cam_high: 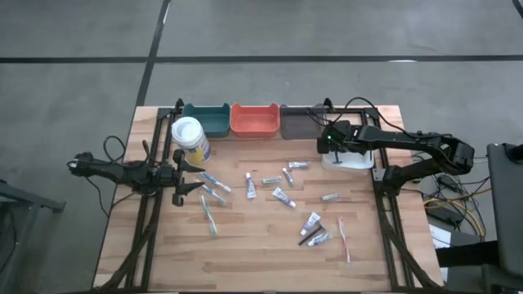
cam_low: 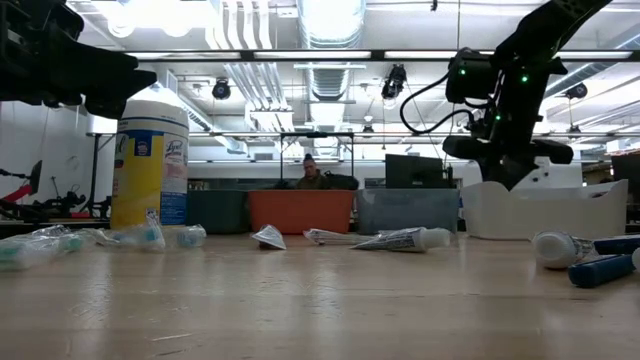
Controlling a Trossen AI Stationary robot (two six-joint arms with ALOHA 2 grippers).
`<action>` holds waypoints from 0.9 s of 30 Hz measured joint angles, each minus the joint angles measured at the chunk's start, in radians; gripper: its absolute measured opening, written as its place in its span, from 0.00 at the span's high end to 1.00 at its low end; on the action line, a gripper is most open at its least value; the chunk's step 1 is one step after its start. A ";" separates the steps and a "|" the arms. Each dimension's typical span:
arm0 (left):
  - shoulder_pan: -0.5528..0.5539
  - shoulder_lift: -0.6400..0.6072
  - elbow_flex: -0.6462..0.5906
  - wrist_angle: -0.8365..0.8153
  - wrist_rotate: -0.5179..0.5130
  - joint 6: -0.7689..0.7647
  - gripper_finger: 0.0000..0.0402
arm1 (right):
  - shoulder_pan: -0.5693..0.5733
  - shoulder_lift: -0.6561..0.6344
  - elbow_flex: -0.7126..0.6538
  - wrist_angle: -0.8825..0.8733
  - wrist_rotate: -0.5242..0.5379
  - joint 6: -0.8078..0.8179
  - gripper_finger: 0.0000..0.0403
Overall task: Pick & Place Travel size toiletries
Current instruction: Put the top razor into the white bin, then put the razor into the white bin
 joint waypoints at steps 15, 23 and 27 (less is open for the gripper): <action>0.000 0.000 0.000 0.000 0.000 0.000 0.48 | 0.001 -0.001 0.058 -0.116 -0.008 0.002 0.67; 0.000 0.000 0.000 0.000 0.000 0.000 0.48 | 0.022 -0.015 0.089 -0.167 -0.063 -0.001 0.72; 0.000 0.000 0.000 0.000 0.000 0.000 0.48 | 0.050 -0.051 0.089 -0.170 -0.075 -0.006 0.74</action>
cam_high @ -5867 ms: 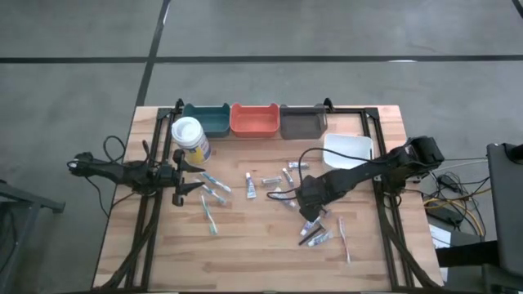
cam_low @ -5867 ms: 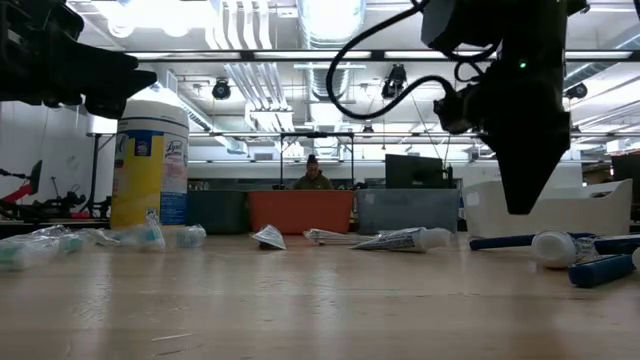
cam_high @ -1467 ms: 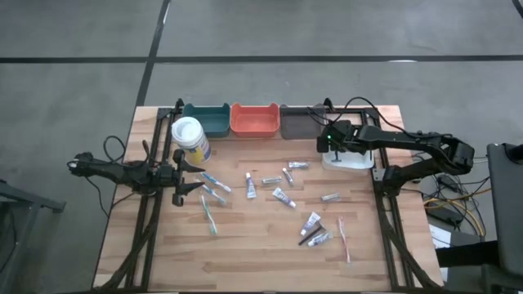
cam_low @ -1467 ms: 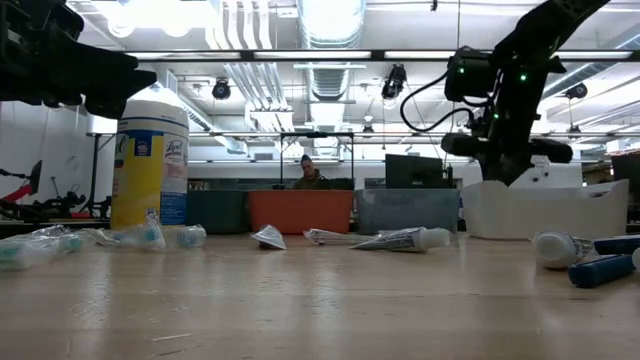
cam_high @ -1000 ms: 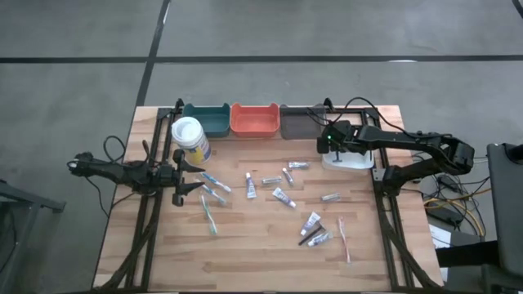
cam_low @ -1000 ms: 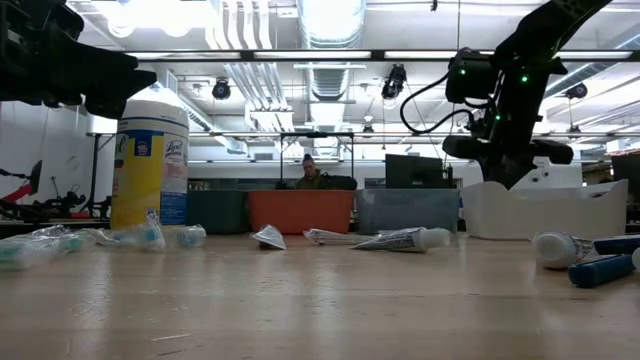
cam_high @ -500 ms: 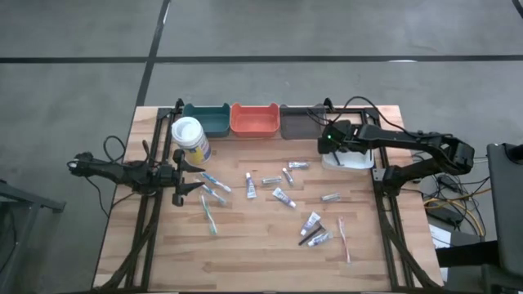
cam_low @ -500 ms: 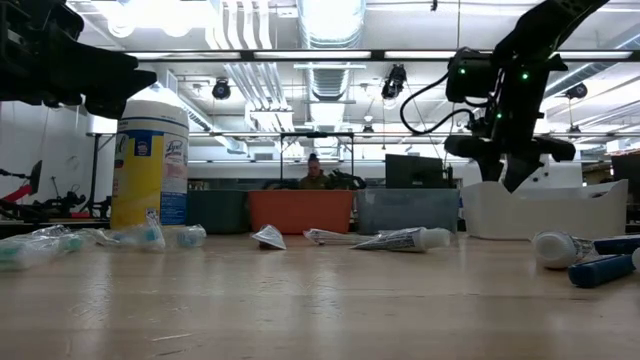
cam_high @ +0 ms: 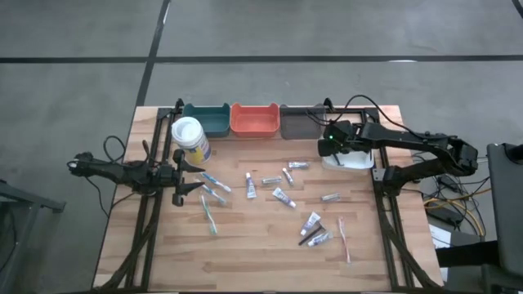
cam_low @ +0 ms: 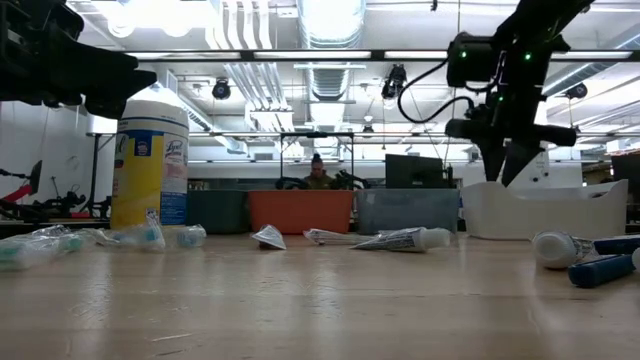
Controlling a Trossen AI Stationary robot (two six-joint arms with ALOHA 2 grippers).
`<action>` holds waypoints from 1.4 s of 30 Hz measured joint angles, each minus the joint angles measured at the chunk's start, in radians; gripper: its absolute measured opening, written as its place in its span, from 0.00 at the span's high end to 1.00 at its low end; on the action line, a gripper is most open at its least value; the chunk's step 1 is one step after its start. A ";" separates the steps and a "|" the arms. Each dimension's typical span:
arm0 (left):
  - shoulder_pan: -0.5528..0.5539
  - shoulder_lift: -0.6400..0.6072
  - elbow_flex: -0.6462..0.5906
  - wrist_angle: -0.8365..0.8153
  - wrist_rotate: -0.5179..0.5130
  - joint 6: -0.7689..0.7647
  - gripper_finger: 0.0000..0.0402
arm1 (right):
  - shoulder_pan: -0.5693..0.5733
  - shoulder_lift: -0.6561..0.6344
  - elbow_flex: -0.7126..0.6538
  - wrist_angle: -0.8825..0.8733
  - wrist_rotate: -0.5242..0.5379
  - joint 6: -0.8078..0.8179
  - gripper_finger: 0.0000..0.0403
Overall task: Pick & Place Travel size toiletries
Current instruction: Put the razor into the white bin
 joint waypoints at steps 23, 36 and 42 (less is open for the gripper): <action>0.000 0.000 0.000 0.000 0.000 0.000 0.48 | 0.472 -0.051 0.001 0.053 -0.015 -0.020 0.75; 0.000 0.000 0.000 0.000 0.000 0.000 0.48 | 0.764 0.033 0.021 0.102 -0.021 0.065 0.75; 0.000 0.003 0.000 0.000 0.000 0.000 0.48 | 0.883 0.137 0.084 0.093 -0.047 0.058 0.75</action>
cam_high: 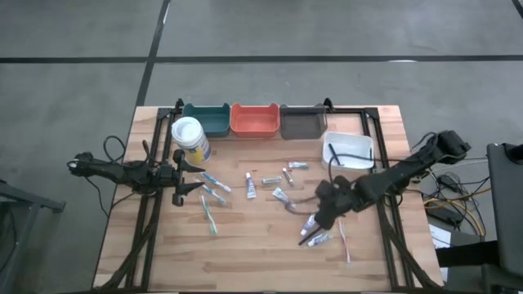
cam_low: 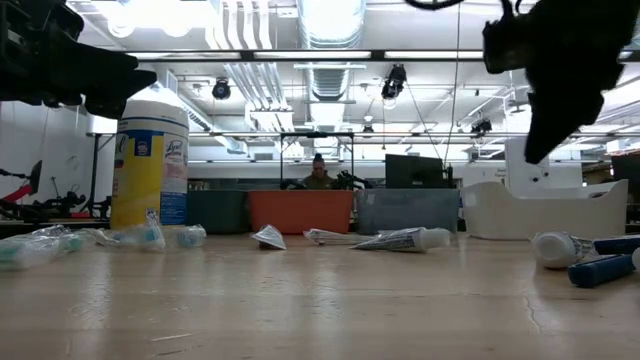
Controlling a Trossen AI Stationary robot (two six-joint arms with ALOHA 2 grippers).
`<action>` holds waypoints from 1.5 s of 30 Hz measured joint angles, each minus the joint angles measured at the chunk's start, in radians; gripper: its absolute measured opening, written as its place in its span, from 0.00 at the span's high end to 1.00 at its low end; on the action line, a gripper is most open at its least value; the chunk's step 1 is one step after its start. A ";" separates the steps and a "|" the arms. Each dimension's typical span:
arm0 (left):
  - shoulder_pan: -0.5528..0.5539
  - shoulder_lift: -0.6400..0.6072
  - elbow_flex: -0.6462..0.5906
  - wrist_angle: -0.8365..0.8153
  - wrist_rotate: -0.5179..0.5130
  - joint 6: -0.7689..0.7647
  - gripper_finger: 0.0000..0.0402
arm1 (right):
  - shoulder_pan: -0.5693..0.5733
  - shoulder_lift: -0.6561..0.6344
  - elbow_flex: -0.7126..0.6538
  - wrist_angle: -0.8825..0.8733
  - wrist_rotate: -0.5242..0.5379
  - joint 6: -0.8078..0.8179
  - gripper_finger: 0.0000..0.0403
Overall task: Pick & Place Travel size toiletries
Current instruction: Put the razor into the white bin
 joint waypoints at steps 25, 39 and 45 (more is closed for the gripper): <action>0.000 0.002 0.000 0.000 0.000 0.000 0.48 | 0.216 0.342 0.218 -0.002 -0.096 -0.327 0.75; 0.000 0.002 0.000 0.000 0.000 0.000 0.48 | 0.184 0.411 0.212 0.054 -0.095 -0.476 0.75; 0.000 0.002 0.000 0.000 0.000 0.000 0.48 | 0.172 0.413 0.177 0.110 -0.100 -0.529 0.75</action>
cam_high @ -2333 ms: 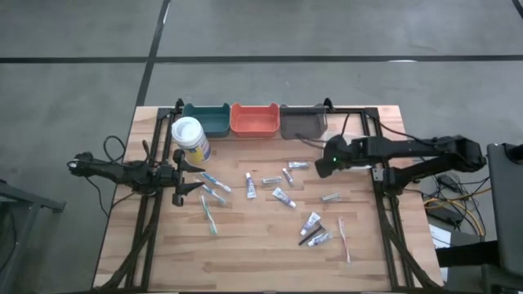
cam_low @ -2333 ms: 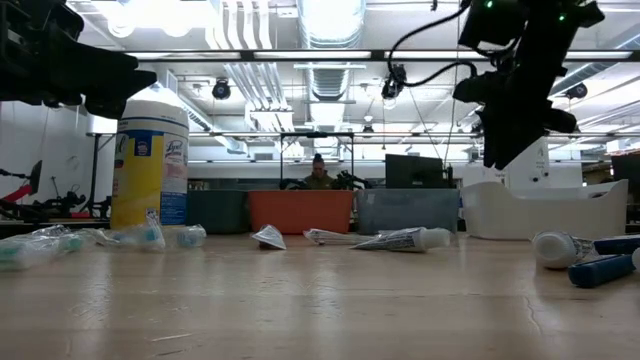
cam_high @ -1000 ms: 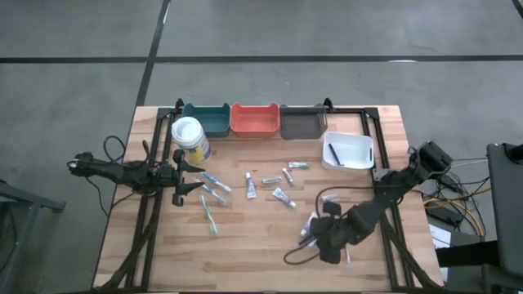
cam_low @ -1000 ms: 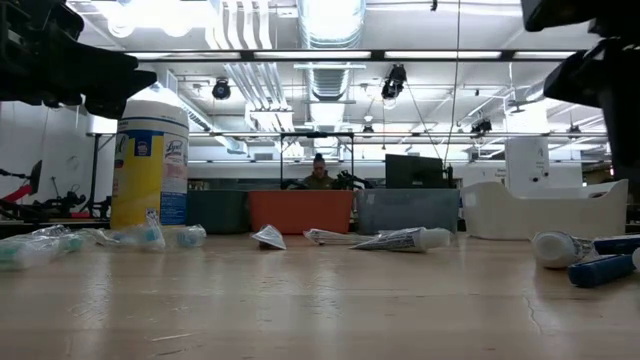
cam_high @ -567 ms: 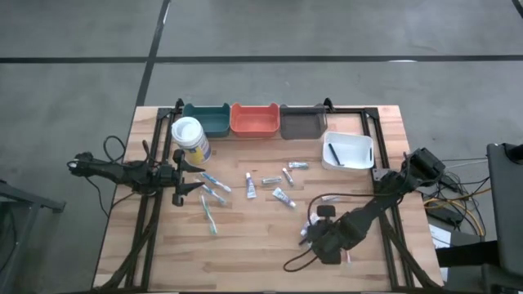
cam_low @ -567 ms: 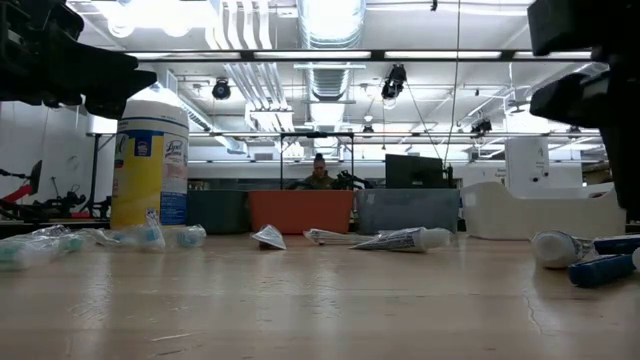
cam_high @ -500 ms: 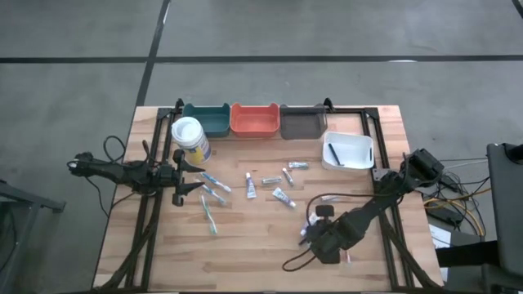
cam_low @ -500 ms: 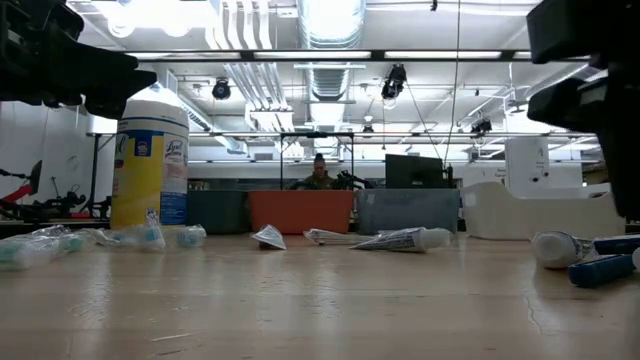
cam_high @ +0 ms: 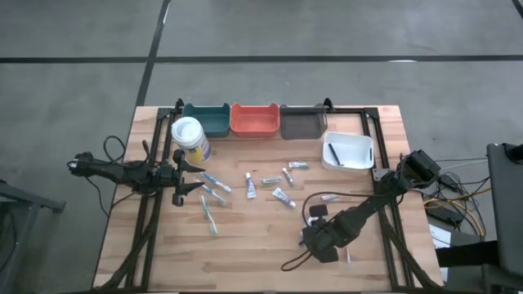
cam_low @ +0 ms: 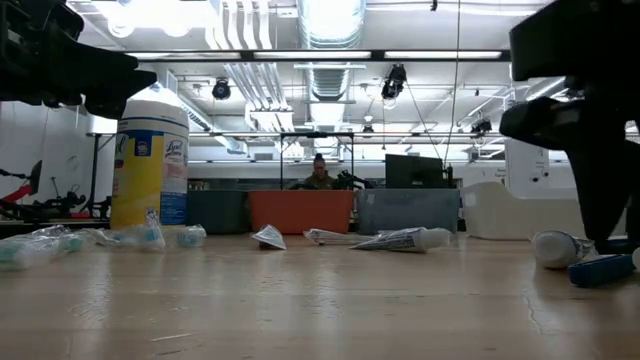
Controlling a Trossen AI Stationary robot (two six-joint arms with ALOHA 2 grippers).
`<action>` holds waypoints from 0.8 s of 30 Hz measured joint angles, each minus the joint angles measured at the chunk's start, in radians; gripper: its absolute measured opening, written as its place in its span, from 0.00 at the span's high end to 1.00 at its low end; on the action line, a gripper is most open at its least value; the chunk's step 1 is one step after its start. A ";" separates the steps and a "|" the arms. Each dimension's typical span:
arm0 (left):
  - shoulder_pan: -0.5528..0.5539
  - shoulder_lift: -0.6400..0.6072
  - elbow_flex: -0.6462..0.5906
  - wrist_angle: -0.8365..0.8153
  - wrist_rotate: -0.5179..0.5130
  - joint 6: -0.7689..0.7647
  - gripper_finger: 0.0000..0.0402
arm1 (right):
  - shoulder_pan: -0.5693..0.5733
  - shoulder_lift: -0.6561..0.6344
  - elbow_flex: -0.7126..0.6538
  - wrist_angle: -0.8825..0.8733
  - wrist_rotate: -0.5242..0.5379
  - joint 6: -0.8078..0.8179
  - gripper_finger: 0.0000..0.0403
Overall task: Pick & Place Travel size toiletries
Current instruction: Put the razor into the white bin
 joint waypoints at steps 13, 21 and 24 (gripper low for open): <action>0.000 0.001 0.000 0.000 0.000 0.000 0.48 | -0.026 -0.003 -0.077 0.095 -0.071 -0.017 0.75; 0.000 0.001 0.000 0.000 0.000 0.000 0.48 | -0.029 -0.005 -0.094 0.111 -0.068 -0.013 0.75; 0.000 0.001 0.000 0.000 0.000 0.000 0.48 | -0.047 -0.005 -0.096 0.108 -0.073 0.007 0.75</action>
